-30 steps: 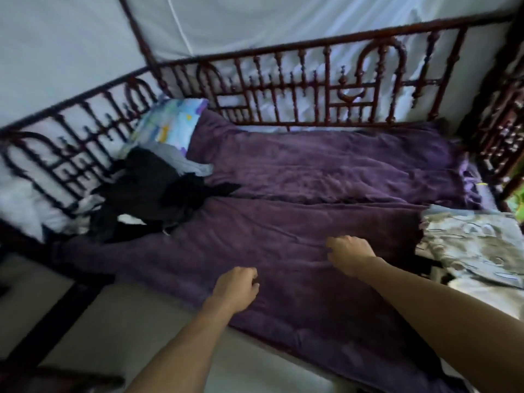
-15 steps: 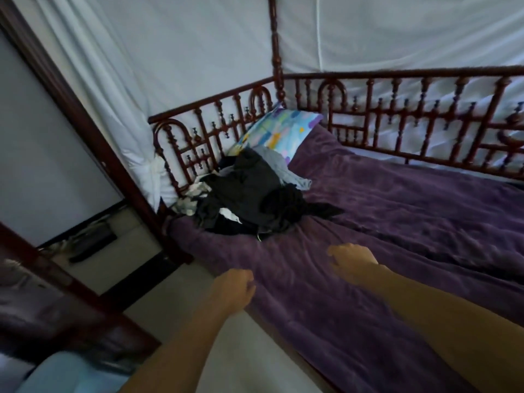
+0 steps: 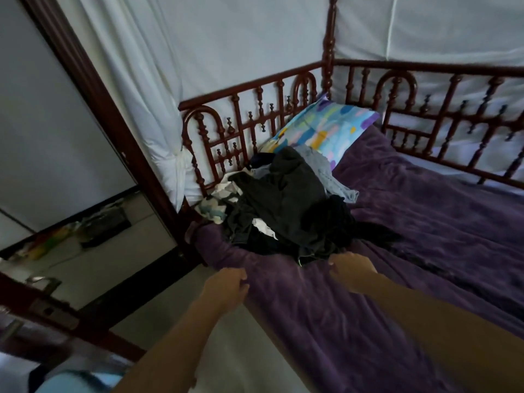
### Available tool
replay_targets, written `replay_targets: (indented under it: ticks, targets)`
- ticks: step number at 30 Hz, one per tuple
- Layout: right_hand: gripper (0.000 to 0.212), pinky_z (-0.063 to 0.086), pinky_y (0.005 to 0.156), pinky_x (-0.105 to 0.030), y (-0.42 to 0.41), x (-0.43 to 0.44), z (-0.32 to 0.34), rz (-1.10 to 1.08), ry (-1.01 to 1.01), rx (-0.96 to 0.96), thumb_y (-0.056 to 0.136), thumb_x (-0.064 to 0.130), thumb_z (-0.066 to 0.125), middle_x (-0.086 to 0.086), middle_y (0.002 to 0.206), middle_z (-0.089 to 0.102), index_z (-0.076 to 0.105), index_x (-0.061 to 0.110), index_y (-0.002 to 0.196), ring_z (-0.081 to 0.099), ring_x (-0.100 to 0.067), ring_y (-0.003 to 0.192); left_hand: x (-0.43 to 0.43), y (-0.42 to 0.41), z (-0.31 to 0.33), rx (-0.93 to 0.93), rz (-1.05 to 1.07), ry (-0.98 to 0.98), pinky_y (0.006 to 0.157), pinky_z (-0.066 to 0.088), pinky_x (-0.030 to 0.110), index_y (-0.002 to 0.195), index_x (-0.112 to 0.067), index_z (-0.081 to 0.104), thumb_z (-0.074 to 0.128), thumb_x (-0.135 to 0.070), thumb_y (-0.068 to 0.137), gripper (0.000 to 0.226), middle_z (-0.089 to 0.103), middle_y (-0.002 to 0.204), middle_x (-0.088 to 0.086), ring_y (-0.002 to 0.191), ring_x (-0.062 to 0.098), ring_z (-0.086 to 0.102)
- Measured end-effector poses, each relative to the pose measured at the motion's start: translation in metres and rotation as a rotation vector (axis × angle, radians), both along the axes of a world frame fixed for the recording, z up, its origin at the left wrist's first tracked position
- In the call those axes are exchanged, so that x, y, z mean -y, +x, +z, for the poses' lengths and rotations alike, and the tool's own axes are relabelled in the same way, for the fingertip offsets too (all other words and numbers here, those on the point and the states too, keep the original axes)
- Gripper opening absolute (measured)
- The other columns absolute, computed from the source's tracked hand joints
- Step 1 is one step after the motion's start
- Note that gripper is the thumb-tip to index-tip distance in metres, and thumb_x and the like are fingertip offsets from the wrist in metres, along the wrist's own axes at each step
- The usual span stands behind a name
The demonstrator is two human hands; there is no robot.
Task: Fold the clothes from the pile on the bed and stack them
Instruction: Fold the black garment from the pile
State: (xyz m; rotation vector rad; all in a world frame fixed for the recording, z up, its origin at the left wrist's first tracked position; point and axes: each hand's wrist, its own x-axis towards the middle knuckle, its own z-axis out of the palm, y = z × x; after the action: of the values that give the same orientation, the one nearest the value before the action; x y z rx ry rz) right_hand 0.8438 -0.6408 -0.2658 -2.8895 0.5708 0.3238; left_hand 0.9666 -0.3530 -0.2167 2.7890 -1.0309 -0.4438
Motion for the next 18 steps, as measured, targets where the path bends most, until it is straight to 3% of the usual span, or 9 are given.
replay_targets:
  ticks: [9,18]
  targets:
    - [0.028,0.047,0.083,-0.034,0.131,0.003,-0.033,-0.255,0.071,-0.036,0.09,0.035,0.049,-0.003,0.12,0.063,0.058,0.029,0.115,0.06,-0.028,0.11,0.014,0.173,-0.023,-0.04,-0.131,0.015,0.087,0.047,0.034,0.111,-0.019,0.06,0.05,-0.034,0.093,0.025,0.065,0.11,0.003,0.107,0.022,0.058]
    - [0.028,0.044,0.077,-0.033,0.188,0.052,-0.073,-0.525,0.166,-0.094,0.088,0.035,0.052,-0.005,0.118,0.064,0.061,0.029,0.114,0.061,-0.029,0.107,0.089,0.262,-0.061,-0.154,-0.294,0.01,0.082,0.046,0.028,0.117,-0.022,0.06,0.053,-0.034,0.093,0.027,0.066,0.108,-0.002,0.103,0.016,0.061]
